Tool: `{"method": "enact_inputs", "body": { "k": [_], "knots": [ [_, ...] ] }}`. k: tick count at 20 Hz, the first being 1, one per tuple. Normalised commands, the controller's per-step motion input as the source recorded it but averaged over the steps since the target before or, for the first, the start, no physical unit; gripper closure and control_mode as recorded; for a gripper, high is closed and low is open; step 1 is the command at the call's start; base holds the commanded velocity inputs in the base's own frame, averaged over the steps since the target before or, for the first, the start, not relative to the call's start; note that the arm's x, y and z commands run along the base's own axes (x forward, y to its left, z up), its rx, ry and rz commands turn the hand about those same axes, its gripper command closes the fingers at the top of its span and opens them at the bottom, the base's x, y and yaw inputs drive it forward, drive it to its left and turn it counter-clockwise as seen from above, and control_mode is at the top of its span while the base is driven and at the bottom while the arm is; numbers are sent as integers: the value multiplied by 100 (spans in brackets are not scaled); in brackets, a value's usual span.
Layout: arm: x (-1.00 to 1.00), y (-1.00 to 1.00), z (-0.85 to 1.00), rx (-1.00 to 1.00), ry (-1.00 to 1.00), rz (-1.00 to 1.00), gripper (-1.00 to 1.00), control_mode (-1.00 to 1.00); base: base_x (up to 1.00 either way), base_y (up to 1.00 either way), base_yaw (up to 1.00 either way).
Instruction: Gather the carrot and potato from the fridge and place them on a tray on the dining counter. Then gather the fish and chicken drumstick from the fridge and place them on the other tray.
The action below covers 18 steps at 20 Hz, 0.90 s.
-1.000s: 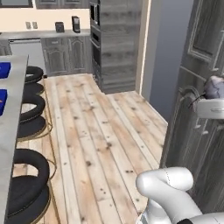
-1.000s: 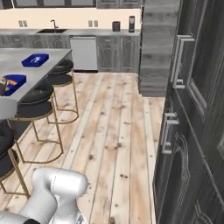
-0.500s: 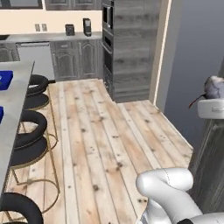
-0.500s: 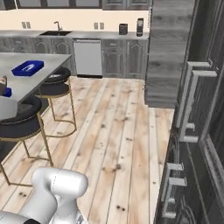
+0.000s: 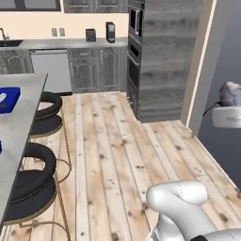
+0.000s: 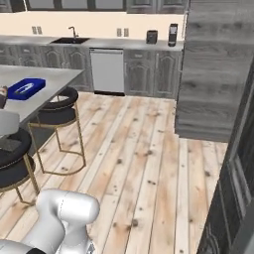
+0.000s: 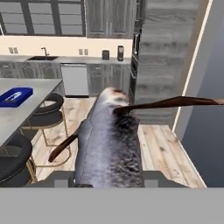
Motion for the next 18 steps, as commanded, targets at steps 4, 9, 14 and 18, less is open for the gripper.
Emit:
{"method": "enact_inputs", "body": {
  "k": [4, 9, 14, 18],
  "knots": [
    [0, 0, 0, 0, 0, 0, 100, 100, 100, -9, 27],
    [0, 0, 0, 0, 0, 0, 100, 100, 100, -10, 33],
    [0, 0, 0, 0, 0, 0, 100, 100, 91, -6, 45],
    [0, 0, 0, 0, 0, 0, 100, 100, 81, -5, 49]
  ]
}}
